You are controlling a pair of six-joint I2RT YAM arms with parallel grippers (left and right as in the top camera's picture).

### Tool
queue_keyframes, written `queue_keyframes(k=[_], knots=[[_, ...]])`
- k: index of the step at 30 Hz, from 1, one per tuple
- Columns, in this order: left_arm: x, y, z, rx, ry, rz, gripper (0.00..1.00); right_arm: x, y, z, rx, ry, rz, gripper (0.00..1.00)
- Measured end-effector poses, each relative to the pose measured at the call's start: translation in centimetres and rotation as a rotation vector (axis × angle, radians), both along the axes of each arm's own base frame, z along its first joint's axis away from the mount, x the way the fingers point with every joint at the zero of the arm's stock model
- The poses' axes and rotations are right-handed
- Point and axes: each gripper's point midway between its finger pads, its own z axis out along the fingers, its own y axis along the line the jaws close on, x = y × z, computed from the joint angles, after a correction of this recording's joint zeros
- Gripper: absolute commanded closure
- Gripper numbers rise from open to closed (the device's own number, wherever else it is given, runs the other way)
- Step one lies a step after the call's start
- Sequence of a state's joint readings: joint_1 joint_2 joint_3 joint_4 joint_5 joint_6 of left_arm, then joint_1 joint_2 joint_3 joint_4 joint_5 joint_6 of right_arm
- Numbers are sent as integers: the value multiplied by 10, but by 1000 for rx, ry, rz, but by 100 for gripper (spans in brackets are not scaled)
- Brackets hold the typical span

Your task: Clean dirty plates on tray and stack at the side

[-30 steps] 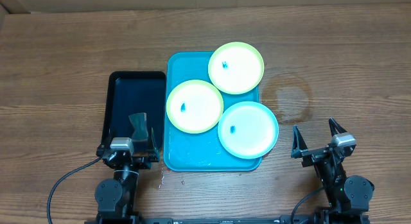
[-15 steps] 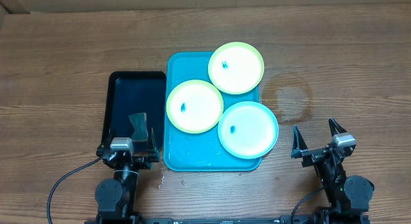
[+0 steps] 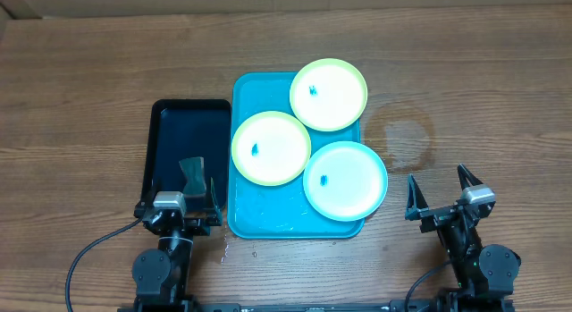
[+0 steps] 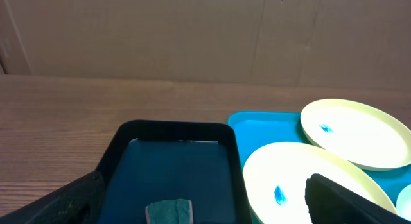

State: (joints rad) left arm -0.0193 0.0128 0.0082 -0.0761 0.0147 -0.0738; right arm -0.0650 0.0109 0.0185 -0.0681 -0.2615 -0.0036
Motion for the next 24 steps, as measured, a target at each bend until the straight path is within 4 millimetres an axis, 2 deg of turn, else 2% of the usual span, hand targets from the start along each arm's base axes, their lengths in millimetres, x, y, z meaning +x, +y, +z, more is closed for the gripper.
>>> queue_keyframes(k=[20,24], knots=[[0,0,0,0,0,-1,0,0,0,0,0,0,0,0],[-1,-8,2,-4,7,-46,0,0,0,0,0,1,0,0]])
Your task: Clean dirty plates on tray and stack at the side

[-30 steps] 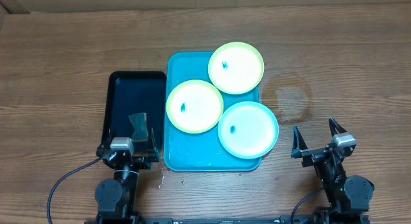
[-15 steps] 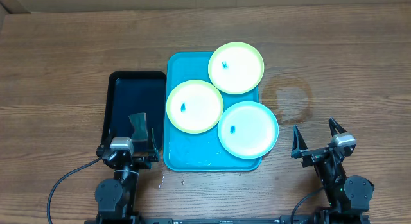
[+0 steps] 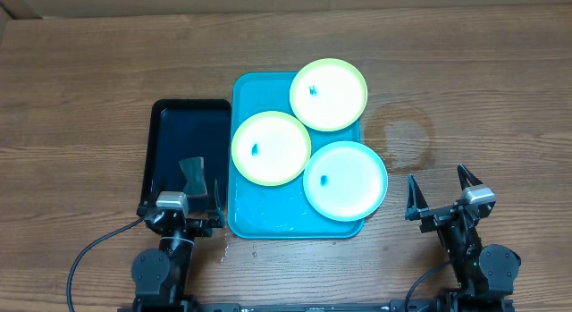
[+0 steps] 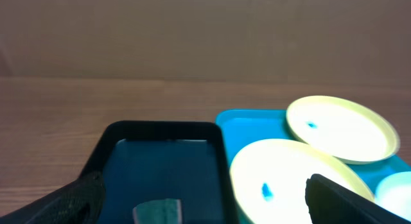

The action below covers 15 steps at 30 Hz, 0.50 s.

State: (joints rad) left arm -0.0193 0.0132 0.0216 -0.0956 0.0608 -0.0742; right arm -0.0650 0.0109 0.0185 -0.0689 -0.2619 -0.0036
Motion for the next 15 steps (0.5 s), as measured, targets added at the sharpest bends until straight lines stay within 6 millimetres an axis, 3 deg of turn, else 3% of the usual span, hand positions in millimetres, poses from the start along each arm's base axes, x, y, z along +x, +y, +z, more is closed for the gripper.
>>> queue_keyframes(k=[3,5,10,14,15], knots=[[-6,-5,13,-11,26,-26,0,0,0,0,0,0,0,0],[-13,-6,42,-15,13,-37,0,0,0,0,0,-1,0,0],[-31,-8,137,-23,-12,-51,0,0,0,0,0,-1,0,0],[-34,-12,181,-14,87,-74,0,0,0,0,0,0,0,0],[-33,-13,184,-10,135,-81,0,0,0,0,0,0,0,0]])
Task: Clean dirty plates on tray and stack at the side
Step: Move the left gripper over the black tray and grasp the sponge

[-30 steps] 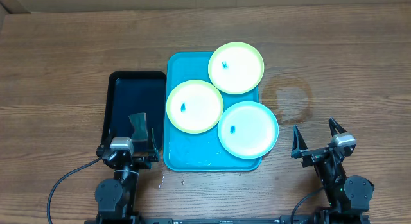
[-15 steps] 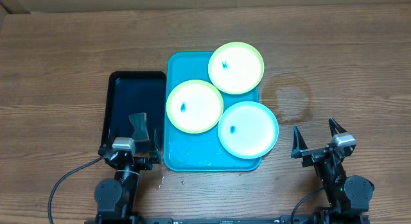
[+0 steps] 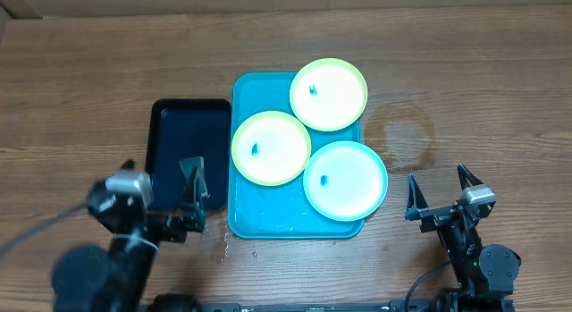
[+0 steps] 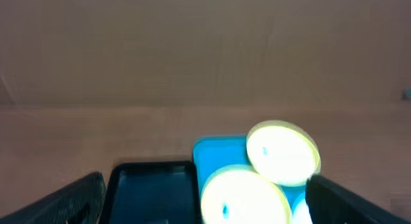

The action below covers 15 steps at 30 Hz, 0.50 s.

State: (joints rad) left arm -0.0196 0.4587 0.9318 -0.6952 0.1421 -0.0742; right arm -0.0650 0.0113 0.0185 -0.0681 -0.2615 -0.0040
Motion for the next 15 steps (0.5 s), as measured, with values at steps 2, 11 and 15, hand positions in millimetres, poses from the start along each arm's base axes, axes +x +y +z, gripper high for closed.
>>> queue_keyframes(k=[2,11,15], knots=[[3,-2,6,3,99,-13,0,0,0,0,0,0,0,0],[36,-13,-19,-10,521,-73,0,0,0,0,0,0,0,0],[45,-16,-50,-18,675,-92,0,0,0,0,1,0,0,0]])
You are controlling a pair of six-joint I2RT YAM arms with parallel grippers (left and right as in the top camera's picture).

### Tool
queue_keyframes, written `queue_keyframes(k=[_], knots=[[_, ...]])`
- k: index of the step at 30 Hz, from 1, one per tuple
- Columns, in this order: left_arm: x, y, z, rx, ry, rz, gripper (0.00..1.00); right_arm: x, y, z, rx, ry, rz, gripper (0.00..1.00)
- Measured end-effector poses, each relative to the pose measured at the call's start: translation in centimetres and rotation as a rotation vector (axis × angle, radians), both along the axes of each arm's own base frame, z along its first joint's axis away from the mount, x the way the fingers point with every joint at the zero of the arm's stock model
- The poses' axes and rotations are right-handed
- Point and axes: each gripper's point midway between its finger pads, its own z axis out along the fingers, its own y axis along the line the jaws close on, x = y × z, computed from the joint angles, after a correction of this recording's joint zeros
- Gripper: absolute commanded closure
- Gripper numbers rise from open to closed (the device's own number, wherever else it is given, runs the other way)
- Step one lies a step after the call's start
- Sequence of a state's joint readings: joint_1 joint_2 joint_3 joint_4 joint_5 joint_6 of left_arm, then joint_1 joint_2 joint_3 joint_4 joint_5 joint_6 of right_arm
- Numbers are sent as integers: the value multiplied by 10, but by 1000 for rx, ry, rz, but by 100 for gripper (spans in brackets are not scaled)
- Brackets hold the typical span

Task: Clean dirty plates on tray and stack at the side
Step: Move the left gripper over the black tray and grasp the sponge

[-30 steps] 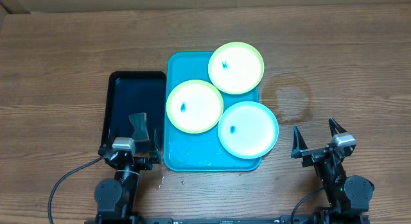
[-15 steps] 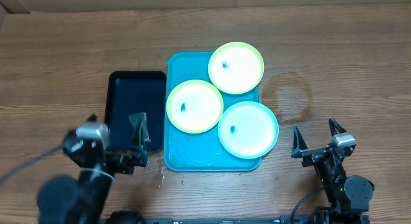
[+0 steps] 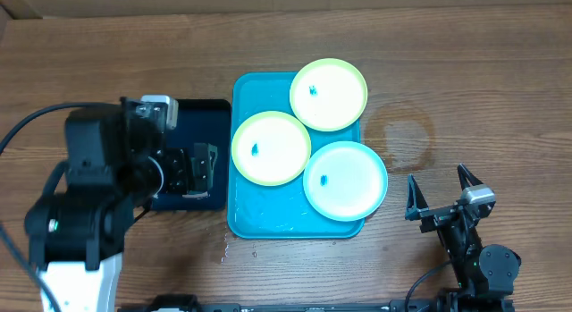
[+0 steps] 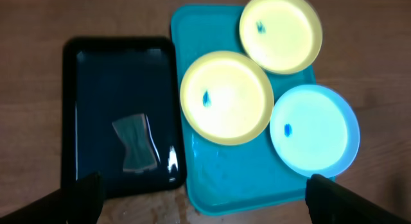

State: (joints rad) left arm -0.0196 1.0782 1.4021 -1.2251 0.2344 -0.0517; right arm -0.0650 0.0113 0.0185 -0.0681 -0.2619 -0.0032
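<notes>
On the blue tray (image 3: 268,215) lie three plates, each with a small blue smear: a yellow-green one (image 3: 328,95) at the back, another yellow-green one (image 3: 271,148) in the middle, and a light blue one (image 3: 345,180) at the front right. My left gripper (image 3: 201,169) hangs open high over the black tray (image 3: 192,111), empty. From the left wrist, a grey-green sponge (image 4: 137,142) lies in the black tray (image 4: 96,83) beside the blue tray (image 4: 244,179). My right gripper (image 3: 440,194) is open and empty at the front right.
The black tray touches the blue tray's left side. A faint round stain (image 3: 402,133) marks the wood right of the blue tray. The left arm's cable (image 3: 27,138) loops over the table's left part. A brown wall runs along the back.
My left arm has moved from low at the front left to high over the black tray. Its camera faced the back wall and now looks straight down on both trays. The right arm has not moved.
My left gripper first sat open at the front edge of the black tray, facing the back wall. It was much the same a moment later. Then it was higher and further left, and now it hangs over the black tray. Plates and sponge have not moved.
</notes>
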Motion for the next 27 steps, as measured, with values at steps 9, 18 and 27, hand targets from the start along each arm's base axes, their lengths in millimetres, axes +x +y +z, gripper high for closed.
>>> queue_keyframes(k=[9,18,27], knots=[[15,-1,-40,2,178,0,0,0,0,0,0,0,0,0],[25,-1,-59,3,252,0,0,0,0,0,0,0,0,0],[33,-1,-59,-1,234,6,0,0,0,0,0,0,0,0]])
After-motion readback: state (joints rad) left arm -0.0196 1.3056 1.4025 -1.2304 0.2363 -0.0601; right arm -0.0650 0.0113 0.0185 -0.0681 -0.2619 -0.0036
